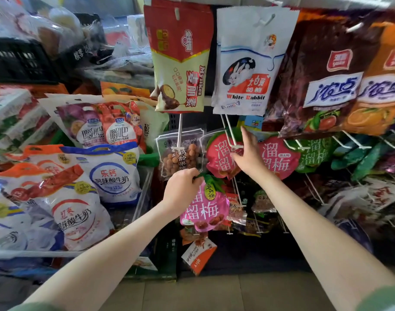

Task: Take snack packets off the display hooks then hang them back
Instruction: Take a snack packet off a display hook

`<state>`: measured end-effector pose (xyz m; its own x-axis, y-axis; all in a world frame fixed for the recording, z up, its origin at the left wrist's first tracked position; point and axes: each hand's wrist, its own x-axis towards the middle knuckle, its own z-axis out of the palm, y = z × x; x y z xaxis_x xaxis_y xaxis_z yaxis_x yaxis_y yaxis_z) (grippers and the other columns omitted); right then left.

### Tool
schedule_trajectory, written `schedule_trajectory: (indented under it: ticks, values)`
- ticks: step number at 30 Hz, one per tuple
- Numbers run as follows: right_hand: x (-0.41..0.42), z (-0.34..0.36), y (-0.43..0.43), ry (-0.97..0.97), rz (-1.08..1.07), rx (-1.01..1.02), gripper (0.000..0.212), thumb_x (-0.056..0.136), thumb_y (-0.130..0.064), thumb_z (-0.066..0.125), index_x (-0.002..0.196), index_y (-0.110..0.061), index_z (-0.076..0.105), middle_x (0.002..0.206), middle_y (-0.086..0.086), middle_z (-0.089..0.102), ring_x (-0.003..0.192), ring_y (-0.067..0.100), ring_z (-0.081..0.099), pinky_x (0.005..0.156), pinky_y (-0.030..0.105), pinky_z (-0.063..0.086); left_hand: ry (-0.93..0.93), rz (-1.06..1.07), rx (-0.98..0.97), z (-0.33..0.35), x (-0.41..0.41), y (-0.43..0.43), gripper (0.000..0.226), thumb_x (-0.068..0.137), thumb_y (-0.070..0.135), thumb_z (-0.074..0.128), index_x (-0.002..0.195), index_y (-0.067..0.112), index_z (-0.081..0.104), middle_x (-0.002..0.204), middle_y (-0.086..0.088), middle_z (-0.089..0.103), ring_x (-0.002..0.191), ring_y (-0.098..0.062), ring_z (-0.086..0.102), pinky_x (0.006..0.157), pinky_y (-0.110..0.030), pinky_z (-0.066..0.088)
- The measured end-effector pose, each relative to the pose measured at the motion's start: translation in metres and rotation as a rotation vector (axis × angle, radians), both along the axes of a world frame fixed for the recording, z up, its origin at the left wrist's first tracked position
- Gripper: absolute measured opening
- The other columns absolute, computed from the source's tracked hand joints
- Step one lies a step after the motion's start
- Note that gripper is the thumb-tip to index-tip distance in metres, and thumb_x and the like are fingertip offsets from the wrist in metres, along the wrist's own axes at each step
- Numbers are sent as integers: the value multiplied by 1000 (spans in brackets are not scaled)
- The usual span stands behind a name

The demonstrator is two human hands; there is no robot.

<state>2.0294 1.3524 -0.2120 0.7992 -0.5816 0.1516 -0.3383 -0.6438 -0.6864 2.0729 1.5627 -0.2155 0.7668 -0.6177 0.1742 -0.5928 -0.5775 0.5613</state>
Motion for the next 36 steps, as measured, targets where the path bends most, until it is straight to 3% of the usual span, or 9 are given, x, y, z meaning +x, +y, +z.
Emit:
schedule_trajectory:
  ticks: [6,9,12,17,20,26,30,33,36]
  values:
    - [9,13,-2,72,-118,-223,26,91,-21,58,109,-2,61,119,15,51,114,34,43,94,38,34,-53,10,-53,11,-1,-1,19,93,22,54,97,8,67,91,-5,67,84,-22,57,64,-27,32]
    - [1,23,10,-36,-83,-19,18,91,-17,56,98,-2,62,100,10,62,91,26,55,73,36,39,-50,12,-63,15,-1,1,21,93,24,54,100,10,67,93,-6,67,86,-23,58,66,-28,34]
    - [-19,30,22,-60,-36,148,21,94,-18,52,107,-2,60,95,9,62,86,22,57,72,36,43,-36,-20,-49,14,-3,2,21,93,25,55,99,10,68,92,-6,68,84,-23,58,65,-27,33]
    - [-46,42,23,14,67,104,18,92,-18,54,87,-2,59,86,17,63,80,30,60,66,37,44,84,-100,-42,13,-11,3,15,92,24,56,94,15,68,67,3,61,48,-9,50,44,-22,32]
    - [-57,50,29,45,105,29,20,91,-18,56,77,-5,55,76,18,59,70,31,55,60,33,35,129,-154,-68,12,-17,0,15,92,21,56,91,11,67,67,1,63,40,-7,42,40,-20,32]
    - [-89,43,41,146,140,17,21,91,-21,57,73,-11,53,62,9,48,56,18,43,57,31,29,92,-209,-114,1,-30,-9,15,91,18,56,88,8,67,85,0,59,75,-18,53,63,-26,35]
    - [-119,22,41,139,87,91,21,91,-19,57,70,-15,53,62,-3,51,56,6,44,57,23,30,75,-251,-134,-11,-54,-21,21,92,18,58,105,7,70,122,-5,48,87,-9,45,77,-12,32]
    - [-147,3,29,150,34,148,18,91,-21,58,75,-12,57,70,2,59,65,12,53,64,30,36,86,-302,-106,-18,-77,-38,20,92,16,57,102,5,71,144,-10,32,89,-13,51,82,-13,33]
    - [-181,-10,4,172,6,169,18,91,-24,59,76,-14,58,73,9,61,69,20,56,63,32,36,84,-366,-45,-23,-102,-68,20,92,15,56,102,5,71,131,-10,51,105,-24,56,84,-20,35]
